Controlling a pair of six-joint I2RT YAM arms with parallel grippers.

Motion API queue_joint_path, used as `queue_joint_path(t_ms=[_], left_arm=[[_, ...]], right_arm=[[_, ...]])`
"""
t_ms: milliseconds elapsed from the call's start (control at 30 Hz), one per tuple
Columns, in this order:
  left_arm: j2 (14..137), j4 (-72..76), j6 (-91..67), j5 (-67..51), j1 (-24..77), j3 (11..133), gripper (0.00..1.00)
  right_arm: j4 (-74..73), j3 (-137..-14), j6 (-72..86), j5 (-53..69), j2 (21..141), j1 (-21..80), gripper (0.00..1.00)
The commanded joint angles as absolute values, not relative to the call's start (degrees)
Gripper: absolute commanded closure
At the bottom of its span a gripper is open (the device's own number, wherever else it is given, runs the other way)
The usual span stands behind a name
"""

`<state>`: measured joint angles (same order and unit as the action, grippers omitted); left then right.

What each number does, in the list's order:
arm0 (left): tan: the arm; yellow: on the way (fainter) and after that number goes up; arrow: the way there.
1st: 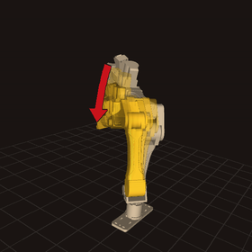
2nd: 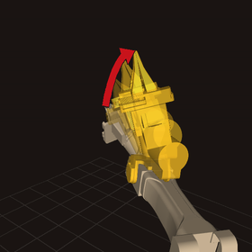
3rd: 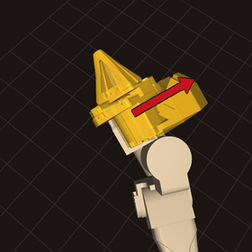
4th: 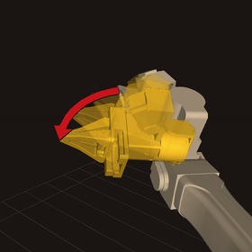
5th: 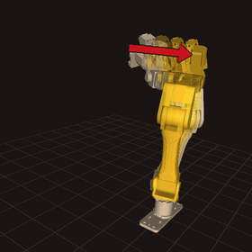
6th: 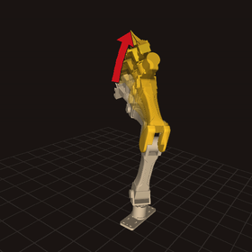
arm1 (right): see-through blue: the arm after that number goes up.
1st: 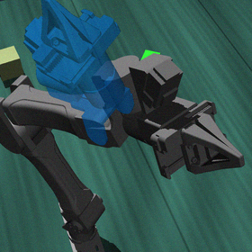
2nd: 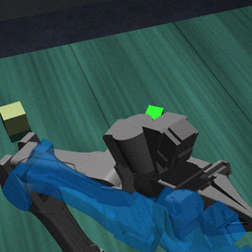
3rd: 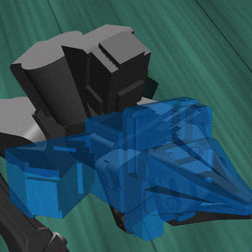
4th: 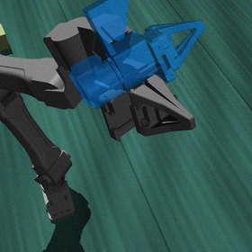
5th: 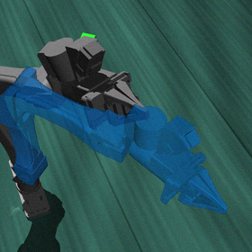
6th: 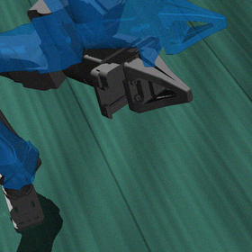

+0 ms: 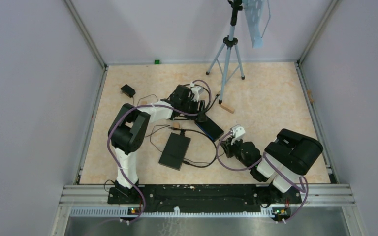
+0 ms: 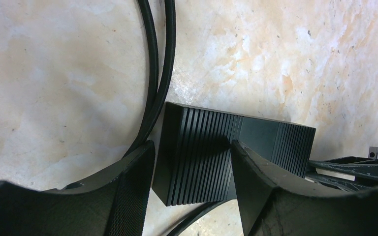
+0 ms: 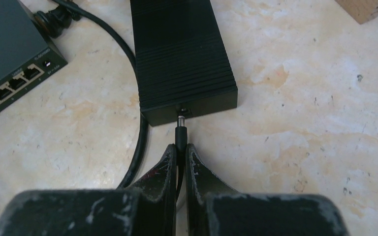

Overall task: Insert the plug into the switch port
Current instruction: Insert the connector into the switch port.

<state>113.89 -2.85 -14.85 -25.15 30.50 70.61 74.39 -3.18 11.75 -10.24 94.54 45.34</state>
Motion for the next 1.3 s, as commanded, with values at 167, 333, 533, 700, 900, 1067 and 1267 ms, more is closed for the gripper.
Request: queue_joint_path(t_ms=[167, 333, 533, 700, 900, 1067, 1267], left_arm=[[117.14, -6.84, -13.62, -23.95, 31.28, 69.44, 0.35], [117.27, -6.82, -13.49, -24.09, 31.42, 69.54, 0.36], [117.59, -7.02, -13.36, -23.93, 31.43, 69.82, 0.36], [117.73, -7.01, -13.46, -24.01, 31.58, 69.95, 0.36], [117.82, -6.99, -13.53, -24.00, 31.64, 69.79, 0.36], [117.94, -7.02, -13.45, -24.10, 31.75, 69.79, 0.36], [118.26, -6.82, -13.55, -24.19, 31.99, 69.87, 0.36]], right_arm=[[77.62, -4.92, 12.62, -9.79, 96.40, 45.26, 1.00], [78.58, -4.84, 12.01, -8.98, 95.66, 45.27, 1.00], [78.81, -4.22, 11.31, -9.92, 93.83, 45.22, 1.00], [77.98, -5.03, 11.00, -10.32, 93.51, 45.21, 1.00], [76.87, -5.89, 11.07, -10.67, 93.62, 45.18, 1.00], [75.80, -6.24, 11.32, -11.45, 93.88, 45.18, 1.00], [75.35, -6.67, 11.34, -11.34, 93.33, 45.18, 1.00]])
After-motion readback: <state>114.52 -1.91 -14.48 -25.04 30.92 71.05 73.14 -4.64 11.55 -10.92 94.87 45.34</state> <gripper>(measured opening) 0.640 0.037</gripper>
